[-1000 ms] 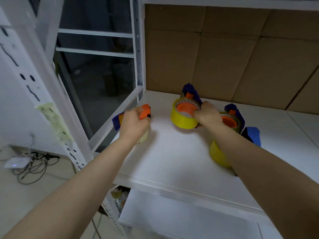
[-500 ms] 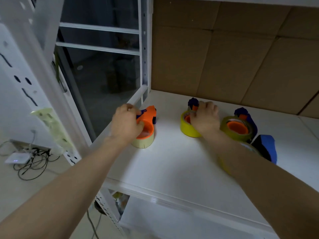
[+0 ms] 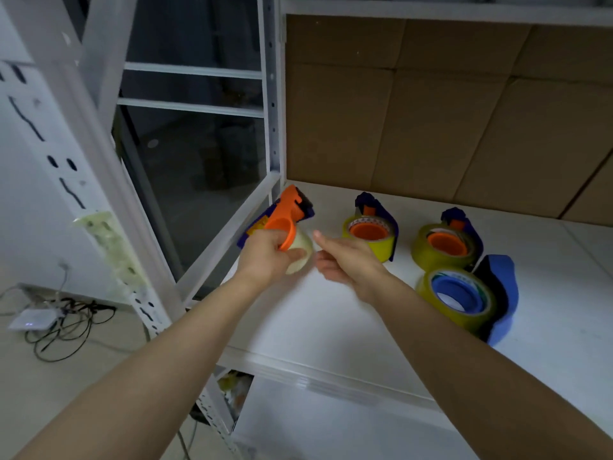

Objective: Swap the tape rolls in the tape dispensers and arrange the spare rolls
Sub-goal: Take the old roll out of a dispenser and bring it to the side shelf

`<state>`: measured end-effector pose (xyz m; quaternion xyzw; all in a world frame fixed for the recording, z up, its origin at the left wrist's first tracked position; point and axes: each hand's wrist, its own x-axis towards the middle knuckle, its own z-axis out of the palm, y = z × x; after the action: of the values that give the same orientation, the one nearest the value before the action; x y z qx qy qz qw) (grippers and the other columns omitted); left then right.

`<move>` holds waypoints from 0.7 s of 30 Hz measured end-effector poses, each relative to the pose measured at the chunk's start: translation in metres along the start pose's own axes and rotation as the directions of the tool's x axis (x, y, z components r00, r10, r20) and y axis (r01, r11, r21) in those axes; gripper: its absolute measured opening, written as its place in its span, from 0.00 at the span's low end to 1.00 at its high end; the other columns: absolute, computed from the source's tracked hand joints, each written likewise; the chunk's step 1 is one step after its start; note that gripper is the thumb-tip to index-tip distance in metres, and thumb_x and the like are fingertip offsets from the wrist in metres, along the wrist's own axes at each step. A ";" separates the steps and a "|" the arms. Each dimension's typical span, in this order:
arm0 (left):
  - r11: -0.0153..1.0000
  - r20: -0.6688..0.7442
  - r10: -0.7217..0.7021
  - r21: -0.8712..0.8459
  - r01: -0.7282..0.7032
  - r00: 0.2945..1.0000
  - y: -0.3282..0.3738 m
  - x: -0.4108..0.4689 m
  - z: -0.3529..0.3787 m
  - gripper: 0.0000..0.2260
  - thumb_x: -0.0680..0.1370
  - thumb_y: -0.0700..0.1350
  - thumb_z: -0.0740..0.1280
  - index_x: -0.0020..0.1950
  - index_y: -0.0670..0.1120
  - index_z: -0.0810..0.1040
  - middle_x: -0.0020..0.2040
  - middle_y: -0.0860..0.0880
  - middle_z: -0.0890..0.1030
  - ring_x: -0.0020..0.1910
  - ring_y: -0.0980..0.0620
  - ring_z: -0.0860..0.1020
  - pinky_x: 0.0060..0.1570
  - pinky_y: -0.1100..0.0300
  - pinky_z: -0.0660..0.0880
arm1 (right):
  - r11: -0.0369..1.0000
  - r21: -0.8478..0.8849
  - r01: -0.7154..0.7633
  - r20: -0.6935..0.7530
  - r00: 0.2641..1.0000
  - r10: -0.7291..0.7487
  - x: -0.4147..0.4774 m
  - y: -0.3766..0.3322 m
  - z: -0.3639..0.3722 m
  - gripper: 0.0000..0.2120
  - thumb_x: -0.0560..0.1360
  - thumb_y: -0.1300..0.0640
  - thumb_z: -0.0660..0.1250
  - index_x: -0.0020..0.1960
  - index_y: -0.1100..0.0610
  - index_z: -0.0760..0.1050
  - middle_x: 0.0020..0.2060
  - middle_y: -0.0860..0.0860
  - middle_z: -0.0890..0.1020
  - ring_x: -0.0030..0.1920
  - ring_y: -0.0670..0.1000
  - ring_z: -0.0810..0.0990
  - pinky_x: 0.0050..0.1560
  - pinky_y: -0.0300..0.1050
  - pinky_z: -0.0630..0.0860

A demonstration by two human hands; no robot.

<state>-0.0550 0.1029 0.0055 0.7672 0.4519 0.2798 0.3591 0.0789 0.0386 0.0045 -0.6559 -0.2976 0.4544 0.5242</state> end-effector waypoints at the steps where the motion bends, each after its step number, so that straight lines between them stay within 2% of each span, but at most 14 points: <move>1: 0.989 0.001 -0.022 -0.147 0.022 1.000 0.008 -0.006 -0.001 0.06 0.71 0.41 0.73 0.45 0.42 0.81 0.43 0.46 0.81 0.44 0.48 0.78 0.49 0.55 0.76 | 0.997 0.080 0.000 0.035 0.999 -0.003 -0.002 -0.003 -0.001 0.18 0.72 0.48 0.70 0.52 0.62 0.78 0.42 0.55 0.82 0.43 0.50 0.82 0.51 0.44 0.79; 2: 0.968 0.008 -0.025 -0.249 0.026 1.000 0.015 -0.010 0.000 0.08 0.69 0.39 0.74 0.47 0.43 0.82 0.44 0.47 0.81 0.45 0.50 0.79 0.50 0.56 0.76 | 0.986 0.166 0.008 0.056 0.998 -0.018 -0.005 -0.005 -0.001 0.19 0.72 0.51 0.70 0.55 0.64 0.77 0.45 0.56 0.83 0.45 0.51 0.83 0.51 0.45 0.80; 4: 0.941 0.016 -0.001 -0.339 0.006 1.000 0.024 -0.016 0.002 0.09 0.68 0.37 0.75 0.44 0.46 0.80 0.42 0.50 0.81 0.44 0.52 0.79 0.50 0.58 0.77 | 0.960 0.277 0.034 0.047 0.998 -0.049 -0.008 -0.008 -0.003 0.19 0.73 0.58 0.70 0.60 0.66 0.74 0.51 0.60 0.82 0.49 0.55 0.83 0.51 0.47 0.80; 7: 0.903 0.067 0.015 -0.430 0.015 0.998 0.036 -0.020 0.003 0.10 0.69 0.36 0.74 0.45 0.48 0.79 0.44 0.50 0.81 0.46 0.51 0.80 0.50 0.58 0.77 | 0.915 0.399 0.057 0.039 0.996 -0.079 -0.014 -0.014 -0.009 0.14 0.74 0.64 0.67 0.58 0.66 0.74 0.46 0.58 0.82 0.46 0.54 0.82 0.49 0.48 0.80; 10: 0.817 0.077 -0.052 -0.570 0.086 0.996 0.045 -0.021 0.003 0.05 0.76 0.41 0.67 0.51 0.46 0.79 0.48 0.48 0.82 0.47 0.51 0.80 0.49 0.60 0.77 | 0.913 0.398 0.089 0.025 0.994 -0.108 -0.019 -0.023 -0.019 0.14 0.75 0.65 0.65 0.59 0.68 0.72 0.43 0.56 0.81 0.44 0.52 0.81 0.50 0.50 0.79; 14: 0.651 0.058 -0.168 -0.743 0.155 0.984 0.051 -0.015 0.002 0.07 0.79 0.43 0.63 0.56 0.46 0.76 0.51 0.46 0.80 0.48 0.49 0.79 0.53 0.53 0.76 | 0.939 0.306 0.158 -0.129 0.984 -0.124 -0.024 -0.030 -0.044 0.17 0.74 0.64 0.67 0.62 0.66 0.71 0.50 0.58 0.80 0.44 0.51 0.80 0.43 0.44 0.80; 16: 0.506 0.125 -0.203 -0.836 0.213 0.971 0.051 -0.005 0.001 0.12 0.80 0.44 0.59 0.63 0.46 0.72 0.55 0.44 0.78 0.50 0.48 0.78 0.50 0.52 0.75 | 0.911 0.357 0.206 -0.209 0.968 -0.136 -0.027 -0.034 -0.062 0.17 0.74 0.65 0.67 0.61 0.69 0.72 0.49 0.59 0.79 0.44 0.52 0.80 0.43 0.43 0.78; 18: 0.365 0.275 -0.275 -0.857 0.365 0.921 0.052 0.001 0.004 0.16 0.81 0.46 0.55 0.68 0.44 0.67 0.61 0.42 0.76 0.56 0.45 0.76 0.50 0.49 0.74 | 0.875 0.413 0.253 -0.295 0.946 -0.134 -0.031 -0.035 -0.080 0.13 0.73 0.66 0.66 0.57 0.68 0.74 0.46 0.57 0.80 0.42 0.51 0.80 0.40 0.41 0.78; 19: 0.318 0.350 -0.312 -0.837 0.444 0.883 0.051 0.000 0.008 0.16 0.82 0.47 0.54 0.67 0.44 0.68 0.61 0.41 0.76 0.56 0.44 0.77 0.51 0.47 0.74 | 0.864 0.423 0.273 -0.334 0.933 -0.131 -0.034 -0.036 -0.088 0.09 0.73 0.66 0.66 0.53 0.66 0.76 0.44 0.55 0.80 0.41 0.50 0.80 0.39 0.40 0.78; 20: 0.302 0.400 -0.340 -0.811 0.501 0.851 0.051 -0.003 0.013 0.14 0.82 0.46 0.53 0.63 0.43 0.71 0.58 0.40 0.78 0.53 0.45 0.79 0.50 0.46 0.74 | 0.858 0.424 0.289 -0.360 0.923 -0.133 -0.036 -0.035 -0.094 0.05 0.74 0.66 0.66 0.49 0.64 0.76 0.41 0.54 0.80 0.40 0.50 0.80 0.38 0.39 0.78; 21: 0.301 0.426 -0.354 -0.791 0.533 0.832 0.051 -0.007 0.018 0.12 0.82 0.45 0.53 0.56 0.42 0.74 0.50 0.41 0.80 0.43 0.47 0.82 0.46 0.47 0.75 | 0.853 0.427 0.299 -0.384 0.914 -0.128 -0.039 -0.034 -0.098 0.02 0.74 0.67 0.65 0.45 0.62 0.76 0.39 0.53 0.80 0.39 0.49 0.79 0.37 0.39 0.77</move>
<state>-0.0193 0.0744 0.0348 0.3265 0.3976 0.2957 0.8049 0.1549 -0.0267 0.0516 -0.5371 -0.1529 0.3306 0.7608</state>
